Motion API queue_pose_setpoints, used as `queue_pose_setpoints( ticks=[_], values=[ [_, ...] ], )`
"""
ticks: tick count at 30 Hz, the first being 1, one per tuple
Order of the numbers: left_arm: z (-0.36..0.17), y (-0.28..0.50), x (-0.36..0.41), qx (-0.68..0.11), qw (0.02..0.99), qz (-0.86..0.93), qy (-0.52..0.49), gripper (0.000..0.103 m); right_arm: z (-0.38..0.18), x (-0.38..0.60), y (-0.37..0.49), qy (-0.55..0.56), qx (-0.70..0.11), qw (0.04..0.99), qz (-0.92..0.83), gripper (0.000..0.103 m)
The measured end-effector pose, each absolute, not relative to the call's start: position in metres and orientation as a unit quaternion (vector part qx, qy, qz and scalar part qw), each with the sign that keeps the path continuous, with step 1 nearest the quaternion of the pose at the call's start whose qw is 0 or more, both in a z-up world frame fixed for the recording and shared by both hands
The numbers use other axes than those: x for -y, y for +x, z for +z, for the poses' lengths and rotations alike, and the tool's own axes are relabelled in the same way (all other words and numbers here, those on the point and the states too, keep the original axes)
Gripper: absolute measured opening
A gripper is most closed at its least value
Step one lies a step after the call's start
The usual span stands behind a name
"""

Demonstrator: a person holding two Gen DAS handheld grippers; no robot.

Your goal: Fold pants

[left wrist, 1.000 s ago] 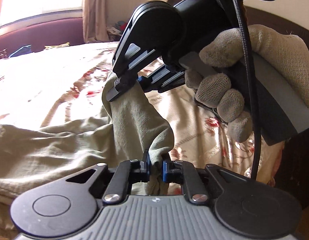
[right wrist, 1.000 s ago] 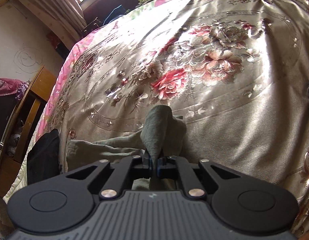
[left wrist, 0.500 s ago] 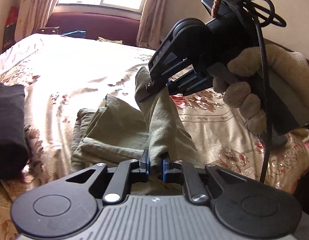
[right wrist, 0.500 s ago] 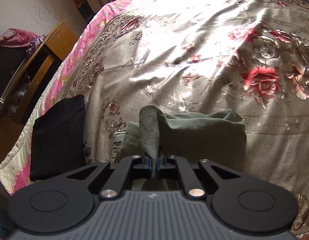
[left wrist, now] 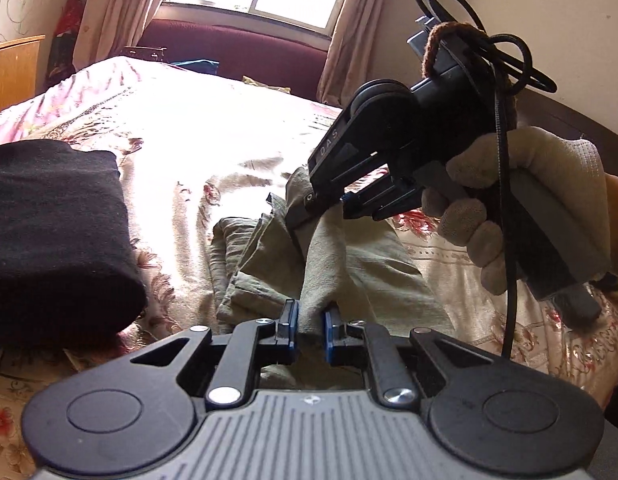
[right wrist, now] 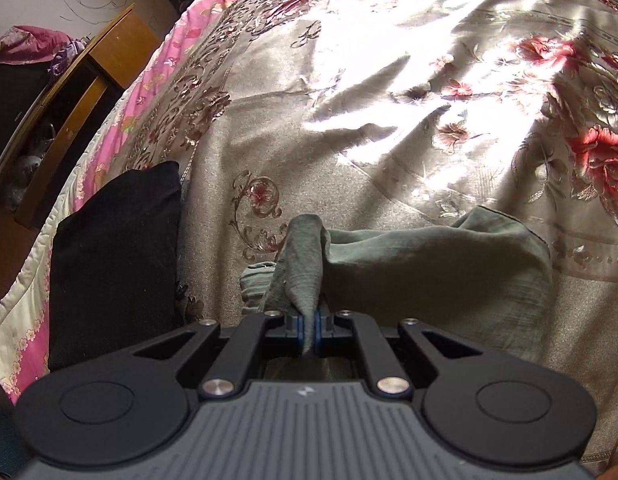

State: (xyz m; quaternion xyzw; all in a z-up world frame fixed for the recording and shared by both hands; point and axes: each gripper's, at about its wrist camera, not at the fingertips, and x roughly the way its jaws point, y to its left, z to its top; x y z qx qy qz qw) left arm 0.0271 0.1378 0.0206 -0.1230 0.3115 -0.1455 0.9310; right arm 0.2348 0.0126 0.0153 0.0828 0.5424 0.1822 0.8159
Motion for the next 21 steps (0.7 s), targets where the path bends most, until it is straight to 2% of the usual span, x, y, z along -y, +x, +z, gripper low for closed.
queue_pose_setpoints(
  ticks=[11,14,21],
  values=[
    [0.011,0.022,-0.147,-0.337,0.925,-0.125,-0.121,0.026,0.013,-0.043,0.227,0.055,-0.507,0.835,0.205,0.018],
    [0.008,0.023,-0.155,-0.344,0.926,-0.102,-0.116,0.026,0.011,-0.046,0.229,0.073,-0.505,0.834,0.209,0.032],
    [0.014,0.019,-0.172,-0.335,0.933,-0.064,-0.118,0.026,0.024,-0.026,0.220,0.090,-0.469,0.850,0.222,0.032]
  ],
)
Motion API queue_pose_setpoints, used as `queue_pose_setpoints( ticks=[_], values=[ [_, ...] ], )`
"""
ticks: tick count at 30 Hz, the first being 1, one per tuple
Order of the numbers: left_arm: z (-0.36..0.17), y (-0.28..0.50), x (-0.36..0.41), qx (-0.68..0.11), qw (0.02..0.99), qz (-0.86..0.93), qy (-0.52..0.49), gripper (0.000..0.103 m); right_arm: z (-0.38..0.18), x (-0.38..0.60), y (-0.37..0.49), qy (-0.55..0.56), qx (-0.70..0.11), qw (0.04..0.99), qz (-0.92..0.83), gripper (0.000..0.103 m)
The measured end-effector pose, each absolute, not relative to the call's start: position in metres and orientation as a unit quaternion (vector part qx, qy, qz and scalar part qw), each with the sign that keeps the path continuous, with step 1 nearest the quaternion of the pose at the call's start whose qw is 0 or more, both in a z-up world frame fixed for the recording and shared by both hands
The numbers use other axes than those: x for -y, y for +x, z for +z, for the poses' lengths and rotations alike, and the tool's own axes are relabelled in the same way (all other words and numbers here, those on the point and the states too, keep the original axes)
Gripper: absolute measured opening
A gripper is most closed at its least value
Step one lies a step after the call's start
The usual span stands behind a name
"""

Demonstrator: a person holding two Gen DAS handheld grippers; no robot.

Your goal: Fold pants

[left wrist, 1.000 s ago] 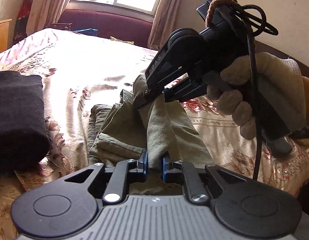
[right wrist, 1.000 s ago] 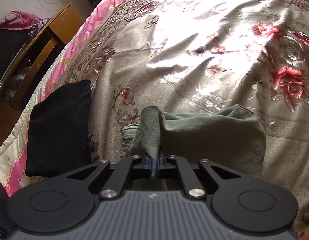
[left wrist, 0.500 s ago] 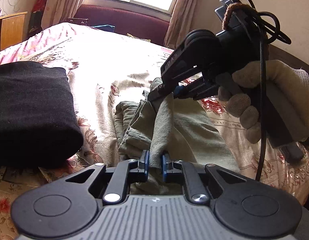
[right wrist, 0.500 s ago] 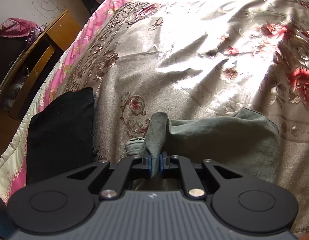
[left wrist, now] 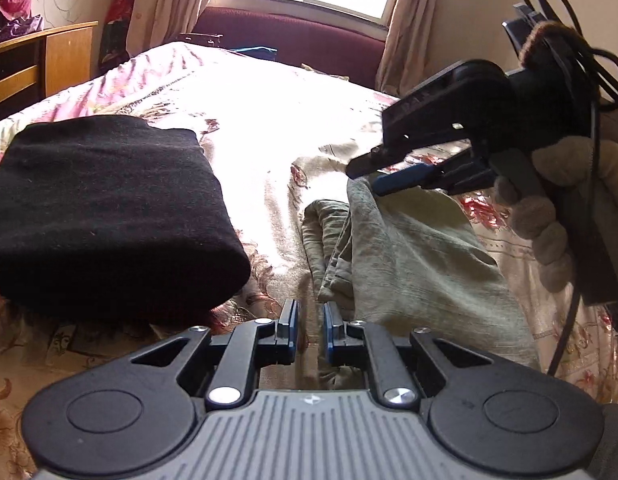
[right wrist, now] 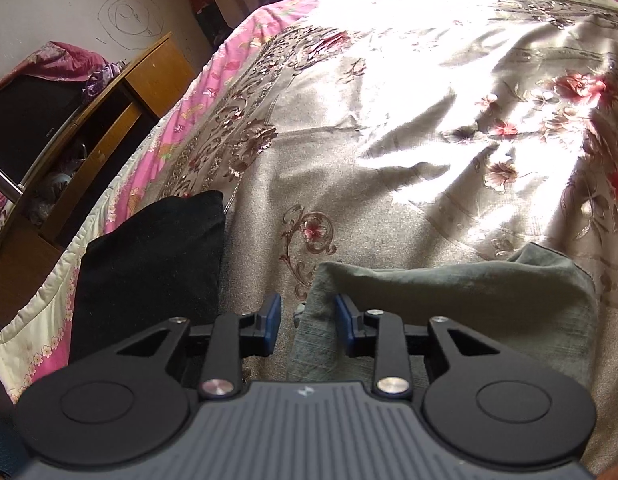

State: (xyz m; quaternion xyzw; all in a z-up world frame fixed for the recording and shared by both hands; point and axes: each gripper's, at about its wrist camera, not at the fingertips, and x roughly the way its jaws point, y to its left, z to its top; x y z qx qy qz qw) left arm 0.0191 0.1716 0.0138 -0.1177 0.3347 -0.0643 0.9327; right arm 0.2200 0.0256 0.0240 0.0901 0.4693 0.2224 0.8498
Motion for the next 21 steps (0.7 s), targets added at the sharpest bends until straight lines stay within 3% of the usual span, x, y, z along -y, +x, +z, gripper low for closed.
queue_pose_setpoints(
  ticks=[6,10,21],
  values=[
    [0.027,0.018,-0.156,-0.321,0.938,-0.098,-0.093,0.027,0.034,0.008,0.198,0.064,-0.437,0.872,0.212,0.034],
    [0.025,0.026,-0.139,-0.328,0.935,-0.112,-0.071,0.039,0.031,-0.002,0.201,0.061,-0.447,0.863,0.228,0.038],
    [0.008,0.044,-0.124,-0.372,0.919,-0.116,-0.057,0.039,-0.001,-0.056,0.221,-0.020,-0.471,0.853,0.225,0.038]
  ],
)
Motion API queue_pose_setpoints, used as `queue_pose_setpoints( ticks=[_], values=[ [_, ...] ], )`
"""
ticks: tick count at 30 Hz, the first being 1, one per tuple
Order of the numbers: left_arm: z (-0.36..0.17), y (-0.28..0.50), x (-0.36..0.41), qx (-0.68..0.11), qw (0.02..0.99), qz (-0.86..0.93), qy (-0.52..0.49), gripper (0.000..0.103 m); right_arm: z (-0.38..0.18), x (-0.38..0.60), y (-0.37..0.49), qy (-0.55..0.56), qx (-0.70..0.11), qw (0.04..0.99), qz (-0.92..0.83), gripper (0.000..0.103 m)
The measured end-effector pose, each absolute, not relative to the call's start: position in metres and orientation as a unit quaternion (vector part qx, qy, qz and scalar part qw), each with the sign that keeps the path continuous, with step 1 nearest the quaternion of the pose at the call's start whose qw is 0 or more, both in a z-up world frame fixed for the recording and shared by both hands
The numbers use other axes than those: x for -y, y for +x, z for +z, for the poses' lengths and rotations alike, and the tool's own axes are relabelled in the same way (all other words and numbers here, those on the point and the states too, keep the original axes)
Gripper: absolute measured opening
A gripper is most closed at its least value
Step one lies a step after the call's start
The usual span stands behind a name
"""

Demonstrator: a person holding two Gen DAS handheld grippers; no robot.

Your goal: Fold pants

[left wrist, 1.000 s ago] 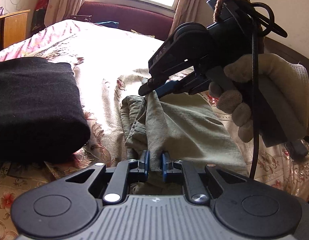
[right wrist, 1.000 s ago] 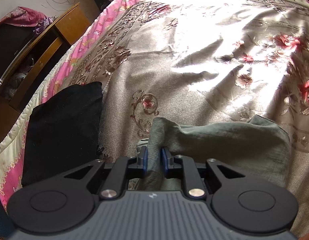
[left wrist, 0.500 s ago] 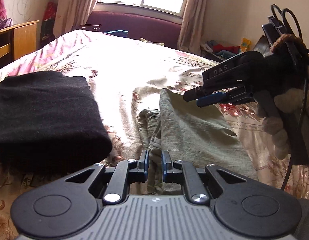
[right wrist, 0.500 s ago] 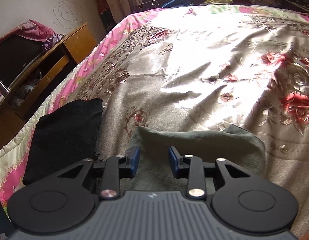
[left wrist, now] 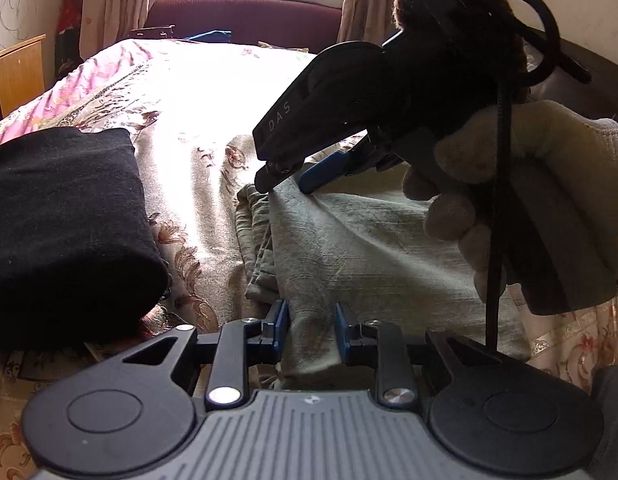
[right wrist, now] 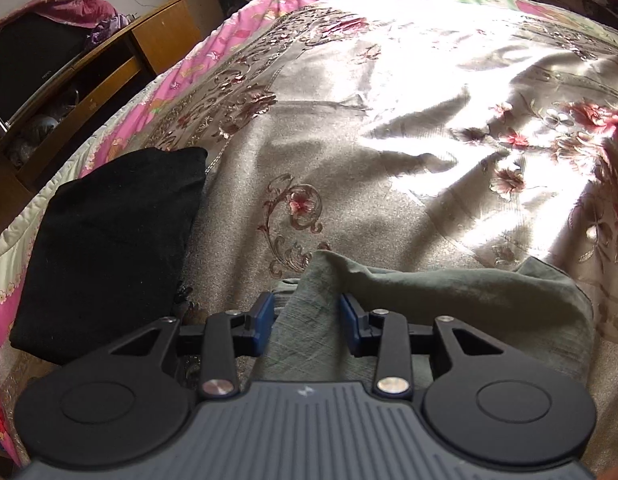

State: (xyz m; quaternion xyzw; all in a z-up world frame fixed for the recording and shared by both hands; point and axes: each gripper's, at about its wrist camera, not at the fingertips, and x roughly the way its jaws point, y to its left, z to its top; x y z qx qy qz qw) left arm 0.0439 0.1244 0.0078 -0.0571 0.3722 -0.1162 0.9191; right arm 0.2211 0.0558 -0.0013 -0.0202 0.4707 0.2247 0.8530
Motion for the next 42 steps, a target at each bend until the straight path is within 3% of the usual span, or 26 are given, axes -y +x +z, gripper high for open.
queue_pose_setpoints(
  ticks=[4,6,7,8,14,20,24,26,28,30,32,38,42],
  values=[
    [0.005,0.044,-0.115,-0.377,0.917,-0.124,-0.031,0.038,-0.002,-0.057,0.212,-0.074,-0.463,0.856,0.219,0.039],
    [0.008,0.041,-0.116,-0.371,0.920,-0.126,-0.029,0.030,-0.006,-0.050,0.217,-0.042,-0.479,0.847,0.227,0.023],
    [0.010,0.038,-0.119,-0.369,0.921,-0.124,-0.033,0.026,-0.005,-0.045,0.219,-0.018,-0.486,0.843,0.230,0.009],
    [0.011,0.036,-0.122,-0.366,0.921,-0.122,-0.042,0.025,-0.002,-0.042,0.218,-0.001,-0.486,0.842,0.234,0.006],
    [0.024,0.023,-0.136,-0.339,0.931,-0.113,-0.077,0.023,0.030,-0.046,0.206,0.022,-0.451,0.851,0.270,0.005],
    [0.021,0.030,-0.153,-0.354,0.923,-0.104,-0.106,0.023,0.015,-0.067,0.212,0.007,-0.447,0.853,0.268,0.005],
    [0.000,0.035,-0.147,-0.396,0.909,-0.090,-0.093,0.025,-0.017,-0.090,0.207,-0.061,-0.474,0.832,0.283,0.016],
    [-0.003,0.034,-0.150,-0.399,0.907,-0.088,-0.098,0.027,-0.013,-0.085,0.206,-0.038,-0.471,0.832,0.291,0.017],
    [-0.003,0.033,-0.155,-0.404,0.906,-0.087,-0.097,0.029,0.005,-0.065,0.203,0.008,-0.460,0.835,0.302,0.024],
    [-0.001,0.028,-0.159,-0.406,0.906,-0.085,-0.088,0.029,0.026,-0.035,0.196,0.042,-0.443,0.840,0.311,0.038],
    [0.007,0.022,-0.161,-0.392,0.913,-0.080,-0.083,0.029,0.041,0.002,0.186,0.058,-0.423,0.854,0.298,0.043],
    [0.031,0.035,-0.139,-0.338,0.935,-0.101,-0.049,0.029,0.017,0.109,0.179,0.113,-0.453,0.865,0.184,0.046],
    [0.021,0.058,-0.106,-0.362,0.923,-0.133,-0.009,0.029,-0.019,0.127,0.191,0.190,-0.465,0.844,0.188,0.045]
  ],
)
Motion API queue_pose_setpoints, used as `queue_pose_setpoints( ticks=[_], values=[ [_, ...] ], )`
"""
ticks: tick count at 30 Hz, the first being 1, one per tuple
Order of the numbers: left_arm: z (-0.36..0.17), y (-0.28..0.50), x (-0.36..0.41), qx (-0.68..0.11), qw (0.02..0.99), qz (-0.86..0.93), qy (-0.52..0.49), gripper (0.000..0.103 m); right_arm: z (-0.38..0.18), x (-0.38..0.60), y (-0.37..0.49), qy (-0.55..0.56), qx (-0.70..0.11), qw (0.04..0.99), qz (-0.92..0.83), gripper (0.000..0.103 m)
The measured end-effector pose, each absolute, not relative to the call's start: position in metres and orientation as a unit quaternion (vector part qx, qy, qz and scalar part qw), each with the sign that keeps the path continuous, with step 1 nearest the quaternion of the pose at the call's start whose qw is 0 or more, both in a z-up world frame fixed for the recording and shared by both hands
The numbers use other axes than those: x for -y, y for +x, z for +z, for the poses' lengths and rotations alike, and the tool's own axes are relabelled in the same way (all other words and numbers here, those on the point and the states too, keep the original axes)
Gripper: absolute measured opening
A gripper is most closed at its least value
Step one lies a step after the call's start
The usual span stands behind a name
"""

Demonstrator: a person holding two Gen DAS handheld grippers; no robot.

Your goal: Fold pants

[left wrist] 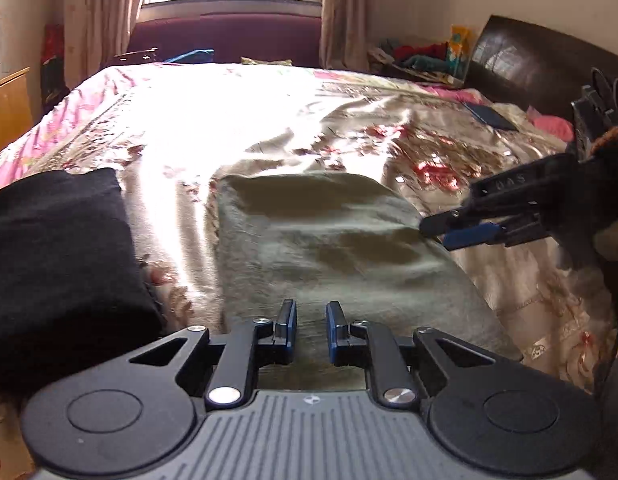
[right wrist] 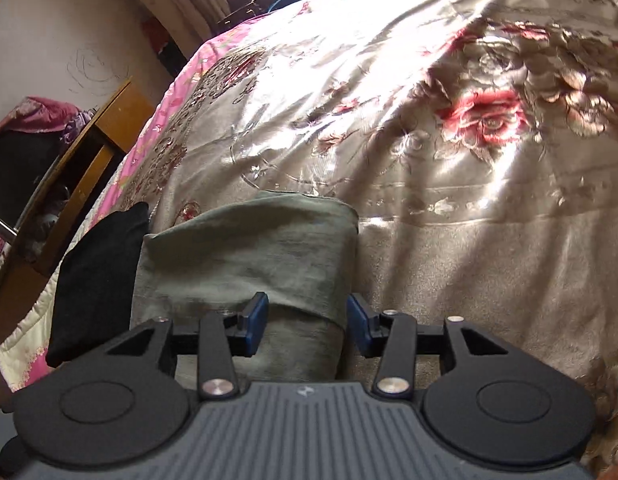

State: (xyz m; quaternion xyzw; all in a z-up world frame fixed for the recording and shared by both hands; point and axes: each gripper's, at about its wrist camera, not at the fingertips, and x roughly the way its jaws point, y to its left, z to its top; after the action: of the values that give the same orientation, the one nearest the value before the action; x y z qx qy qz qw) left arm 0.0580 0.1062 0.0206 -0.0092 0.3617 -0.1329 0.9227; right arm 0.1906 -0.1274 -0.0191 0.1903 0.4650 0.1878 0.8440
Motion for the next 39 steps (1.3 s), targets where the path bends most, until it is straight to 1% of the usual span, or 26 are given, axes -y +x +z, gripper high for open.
queue_pose_setpoints(
  ticks=[3,7,10,13,14,15,19,22,24,26,28,29,30,31,33,36,39],
  values=[
    [0.024,0.052,-0.077,-0.356,0.919,-0.165,0.039,0.029,-0.039,0.126,0.205,0.223,-0.470,0.830,0.200,0.046],
    [0.031,0.035,-0.038,-0.336,0.904,-0.251,0.081,0.030,-0.046,0.134,0.216,0.254,-0.463,0.821,0.216,0.048],
    [0.026,0.035,-0.009,-0.322,0.891,-0.303,0.103,0.035,-0.047,0.149,0.223,0.263,-0.455,0.820,0.228,0.048],
    [0.008,0.045,0.012,-0.348,0.872,-0.316,0.133,0.035,-0.055,0.159,0.231,0.291,-0.455,0.807,0.240,0.047],
    [0.002,0.049,0.014,-0.367,0.864,-0.318,0.132,0.035,-0.059,0.160,0.234,0.307,-0.458,0.799,0.239,0.030],
    [-0.004,0.052,0.015,-0.383,0.857,-0.319,0.130,0.035,-0.062,0.159,0.237,0.316,-0.465,0.792,0.239,0.010],
    [-0.012,0.062,0.009,-0.417,0.846,-0.314,0.106,0.034,-0.056,0.154,0.259,0.320,-0.462,0.791,0.242,0.008],
    [-0.011,0.062,0.009,-0.418,0.849,-0.307,0.106,0.034,-0.046,0.141,0.280,0.299,-0.457,0.803,0.239,0.008],
    [-0.008,0.064,0.005,-0.421,0.849,-0.305,0.092,0.034,-0.045,0.133,0.284,0.282,-0.472,0.799,0.243,0.012],
    [-0.002,0.063,-0.004,-0.418,0.854,-0.302,0.070,0.034,-0.038,0.134,0.276,0.263,-0.463,0.811,0.243,0.014],
    [0.008,0.060,-0.015,-0.405,0.862,-0.301,0.048,0.034,-0.029,0.146,0.260,0.260,-0.448,0.819,0.246,0.022],
    [0.013,0.058,-0.019,-0.399,0.866,-0.298,0.043,0.034,-0.027,0.154,0.250,0.264,-0.444,0.821,0.245,0.033],
    [0.020,0.056,-0.026,-0.387,0.874,-0.289,0.046,0.034,-0.025,0.161,0.241,0.268,-0.442,0.820,0.247,0.042],
    [0.024,0.056,-0.031,-0.377,0.881,-0.281,0.052,0.035,-0.026,0.166,0.231,0.269,-0.444,0.817,0.252,0.044],
    [0.031,0.062,-0.044,-0.359,0.895,-0.257,0.064,0.037,-0.032,0.170,0.213,0.263,-0.458,0.810,0.255,0.045],
    [0.033,0.076,-0.071,-0.353,0.911,-0.210,0.045,0.038,-0.052,0.162,0.198,0.261,-0.480,0.792,0.274,0.048],
    [0.024,0.089,-0.097,-0.359,0.920,-0.154,0.025,0.039,-0.071,0.152,0.199,0.294,-0.484,0.769,0.297,0.049]
  ],
)
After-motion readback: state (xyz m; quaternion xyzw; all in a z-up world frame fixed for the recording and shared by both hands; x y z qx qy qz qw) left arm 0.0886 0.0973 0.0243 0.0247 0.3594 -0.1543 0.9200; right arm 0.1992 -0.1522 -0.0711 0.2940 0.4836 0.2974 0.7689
